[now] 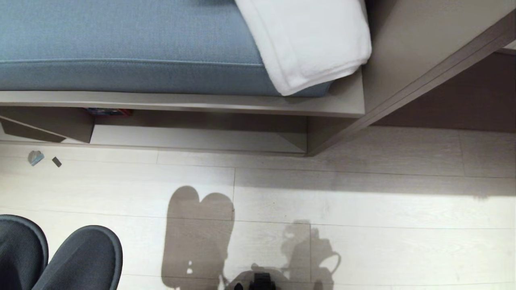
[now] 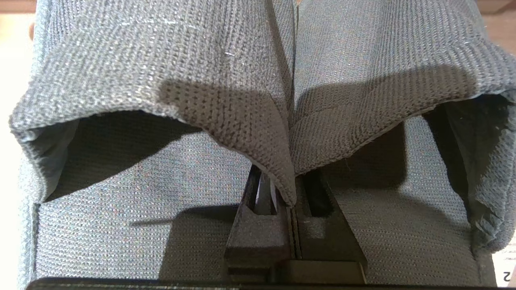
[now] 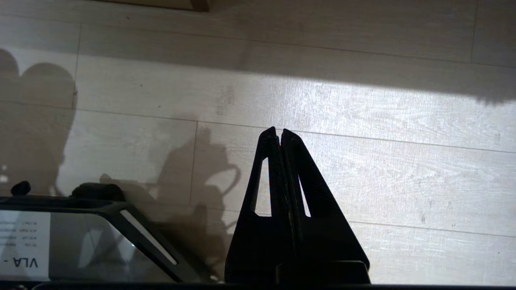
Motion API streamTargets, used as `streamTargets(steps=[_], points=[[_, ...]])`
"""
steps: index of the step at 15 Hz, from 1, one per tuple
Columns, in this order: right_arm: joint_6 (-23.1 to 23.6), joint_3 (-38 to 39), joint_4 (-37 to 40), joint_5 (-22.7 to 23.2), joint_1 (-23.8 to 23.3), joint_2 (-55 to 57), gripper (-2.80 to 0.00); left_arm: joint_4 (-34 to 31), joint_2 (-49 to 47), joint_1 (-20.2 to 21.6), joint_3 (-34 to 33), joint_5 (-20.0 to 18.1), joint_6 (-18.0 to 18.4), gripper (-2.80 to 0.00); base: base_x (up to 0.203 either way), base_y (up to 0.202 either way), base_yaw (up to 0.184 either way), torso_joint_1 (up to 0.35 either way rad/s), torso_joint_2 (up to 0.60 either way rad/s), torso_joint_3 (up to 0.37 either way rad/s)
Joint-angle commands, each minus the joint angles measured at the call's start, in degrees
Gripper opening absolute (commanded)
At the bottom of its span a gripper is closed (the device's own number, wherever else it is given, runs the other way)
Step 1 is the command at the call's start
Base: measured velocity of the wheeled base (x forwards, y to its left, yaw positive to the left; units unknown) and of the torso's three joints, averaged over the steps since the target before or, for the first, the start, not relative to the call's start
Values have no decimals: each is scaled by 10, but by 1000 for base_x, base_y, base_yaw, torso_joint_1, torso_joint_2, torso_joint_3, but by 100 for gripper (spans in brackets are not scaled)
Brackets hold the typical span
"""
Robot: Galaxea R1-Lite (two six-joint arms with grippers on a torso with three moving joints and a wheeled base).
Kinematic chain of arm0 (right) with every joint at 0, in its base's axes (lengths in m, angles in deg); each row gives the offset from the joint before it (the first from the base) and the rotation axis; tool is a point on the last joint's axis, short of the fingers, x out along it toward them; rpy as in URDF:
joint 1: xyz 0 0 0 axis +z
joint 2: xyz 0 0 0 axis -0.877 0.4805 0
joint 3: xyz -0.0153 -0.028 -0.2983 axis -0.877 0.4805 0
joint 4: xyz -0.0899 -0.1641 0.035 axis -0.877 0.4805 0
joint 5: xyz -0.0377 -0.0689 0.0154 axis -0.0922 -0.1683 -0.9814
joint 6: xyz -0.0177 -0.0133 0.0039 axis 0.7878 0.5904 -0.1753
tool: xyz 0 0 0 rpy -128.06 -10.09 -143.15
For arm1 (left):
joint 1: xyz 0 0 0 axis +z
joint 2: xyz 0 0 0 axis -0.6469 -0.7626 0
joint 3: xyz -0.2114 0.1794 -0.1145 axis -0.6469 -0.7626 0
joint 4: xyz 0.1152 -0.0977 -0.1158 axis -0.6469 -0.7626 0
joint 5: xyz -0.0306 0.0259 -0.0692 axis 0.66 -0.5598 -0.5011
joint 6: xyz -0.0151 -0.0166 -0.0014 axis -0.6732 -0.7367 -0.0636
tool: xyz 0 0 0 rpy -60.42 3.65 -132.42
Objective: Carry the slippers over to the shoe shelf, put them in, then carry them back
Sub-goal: Place the slippers into the shoe cabinet
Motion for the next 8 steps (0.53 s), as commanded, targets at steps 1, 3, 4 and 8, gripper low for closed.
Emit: streamTargets(steps=[1, 3, 4, 8], points=[[0, 0, 0, 0, 1, 0, -280, 0, -1, 0, 0, 0, 0, -280, 0, 0, 0, 7, 3, -193], [0, 0, 0, 0, 1, 1, -280, 0, -1, 0, 0, 0, 0, -280, 0, 0, 0, 4, 4, -198], [0, 0, 0, 0, 1, 1, -280, 0, -1, 0, 0, 0, 0, -280, 0, 0, 0, 0, -2, -205], [0, 0, 0, 0, 1, 0, -280, 0, -1, 0, 0, 0, 1, -280, 0, 0, 0, 6, 2, -199]])
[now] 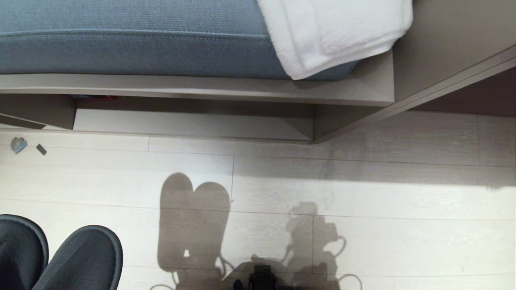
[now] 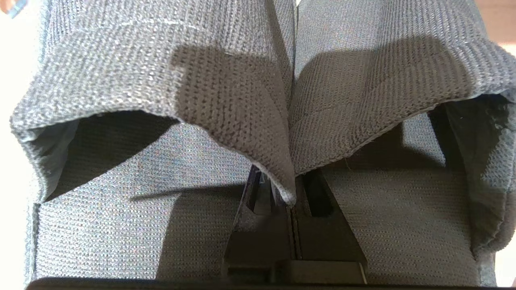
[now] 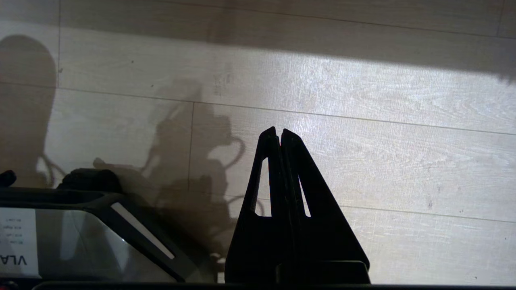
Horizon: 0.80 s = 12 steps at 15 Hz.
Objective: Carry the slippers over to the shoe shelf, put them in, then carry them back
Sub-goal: Place the slippers into the shoe cabinet
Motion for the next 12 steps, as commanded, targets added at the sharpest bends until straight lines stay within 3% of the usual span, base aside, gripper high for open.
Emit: streamTargets(steps=[1, 4, 12], points=[[0, 0, 0, 0, 0, 0, -280, 0, -1, 0, 0, 0, -2, -280, 0, 0, 0, 10, -2, -193], [0, 0, 0, 0, 0, 0, -280, 0, -1, 0, 0, 0, -2, -280, 0, 0, 0, 3, 3, -127], [0, 0, 0, 0, 0, 0, -280, 0, -1, 0, 0, 3, -10, -280, 0, 0, 0, 0, 0, -4]])
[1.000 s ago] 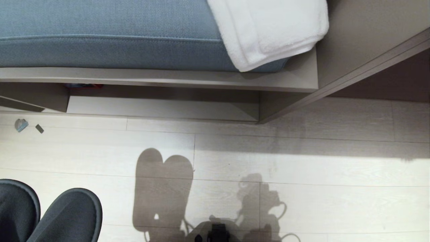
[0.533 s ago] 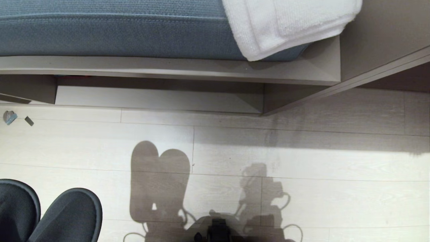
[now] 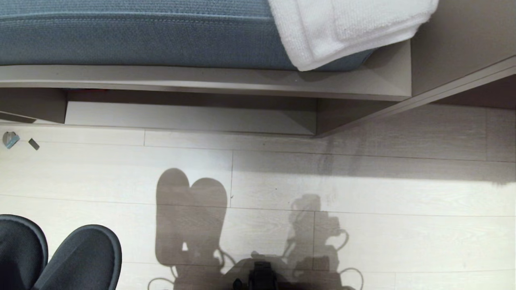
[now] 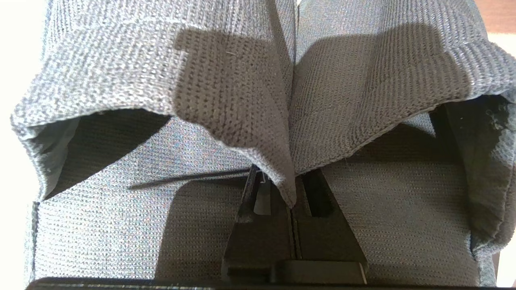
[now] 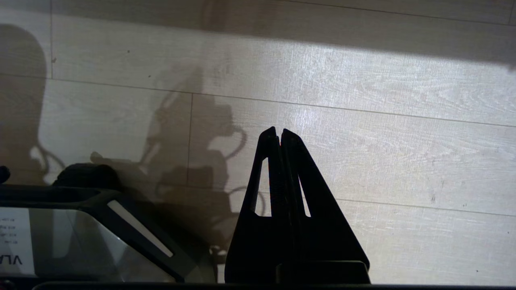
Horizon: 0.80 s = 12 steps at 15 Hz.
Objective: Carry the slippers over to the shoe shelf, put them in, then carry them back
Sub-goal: Place the slippers into the shoe cabinet
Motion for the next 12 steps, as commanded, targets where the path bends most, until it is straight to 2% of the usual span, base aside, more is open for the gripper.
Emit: streamTargets(steps=[1, 7, 12], points=[[0, 0, 0, 0, 0, 1, -280, 0, -1, 0, 0, 0, -1, -280, -83, 0, 3, 2, 2, -3], [0, 0, 0, 0, 1, 0, -280, 0, -1, 0, 0, -1, 0, -280, -173, 0, -1, 2, 3, 0], [0, 0, 0, 0, 1, 0, -280, 1, -1, 0, 0, 0, -2, -280, 0, 0, 0, 0, 1, -55]])
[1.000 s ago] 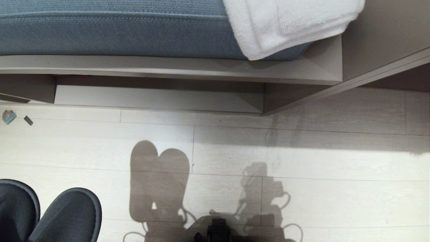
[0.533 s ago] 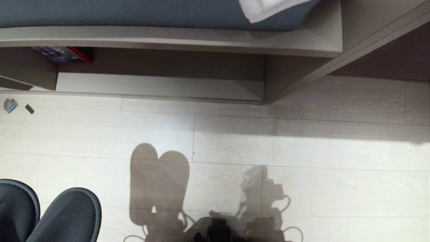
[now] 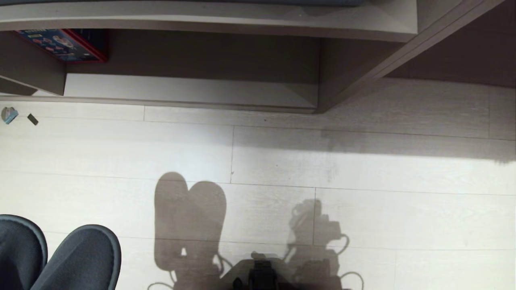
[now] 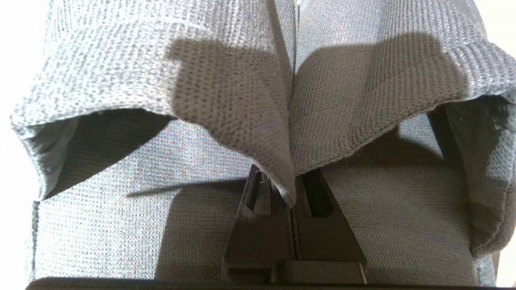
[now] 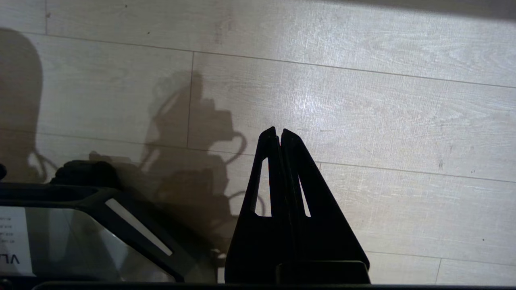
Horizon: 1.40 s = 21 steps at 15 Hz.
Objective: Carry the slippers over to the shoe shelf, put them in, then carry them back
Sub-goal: Place the slippers into the shoe cabinet
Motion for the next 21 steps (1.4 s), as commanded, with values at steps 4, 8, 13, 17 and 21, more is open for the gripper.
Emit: streamTargets(steps=[4, 8, 13, 17, 21], points=[[0, 0, 0, 0, 0, 0, -280, 1, -1, 0, 0, -1, 2, -280, 0, 0, 0, 3, 2, -180], [0, 0, 0, 0, 0, 1, -280, 0, -1, 0, 0, -2, 3, -280, 0, 0, 0, 5, 2, -198], [0, 0, 0, 0, 0, 0, -280, 0, -1, 0, 0, -2, 3, -280, 0, 0, 0, 3, 3, -196], [0, 0, 0, 0, 0, 0, -280, 0, -1, 0, 0, -1, 5, -280, 0, 0, 0, 3, 4, -156], [0, 0, 0, 0, 0, 0, -280, -1, -1, 0, 0, 0, 3, -280, 0, 0, 0, 2, 1, -11]])
